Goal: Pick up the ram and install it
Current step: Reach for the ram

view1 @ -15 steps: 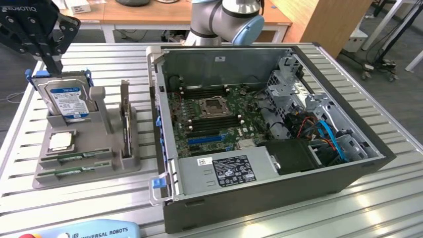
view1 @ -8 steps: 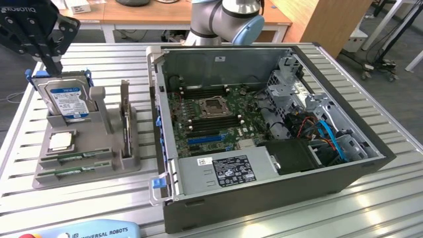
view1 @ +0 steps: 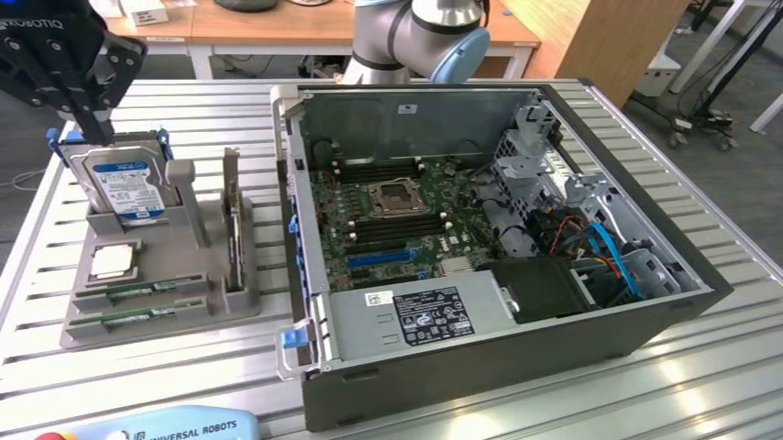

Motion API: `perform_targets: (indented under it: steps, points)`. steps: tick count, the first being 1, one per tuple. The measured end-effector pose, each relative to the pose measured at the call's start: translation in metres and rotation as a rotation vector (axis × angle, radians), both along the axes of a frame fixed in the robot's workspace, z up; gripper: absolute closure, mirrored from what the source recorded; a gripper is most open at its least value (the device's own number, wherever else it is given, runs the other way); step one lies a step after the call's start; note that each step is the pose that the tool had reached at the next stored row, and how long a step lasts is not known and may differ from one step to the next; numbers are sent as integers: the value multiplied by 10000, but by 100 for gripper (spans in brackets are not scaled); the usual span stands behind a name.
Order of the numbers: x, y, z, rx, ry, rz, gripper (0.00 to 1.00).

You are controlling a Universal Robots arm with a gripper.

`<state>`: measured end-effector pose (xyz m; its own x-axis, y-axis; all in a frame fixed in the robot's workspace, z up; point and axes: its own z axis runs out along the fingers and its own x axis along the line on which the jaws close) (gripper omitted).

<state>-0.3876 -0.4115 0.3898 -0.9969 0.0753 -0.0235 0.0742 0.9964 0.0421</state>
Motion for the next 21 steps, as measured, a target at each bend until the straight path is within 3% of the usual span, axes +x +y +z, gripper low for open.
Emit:
perform_targets:
  steps: [13,21]
  points:
    - [0,-164,0,0,0,0,90]
    - [0,-171,0,0,0,0,90]
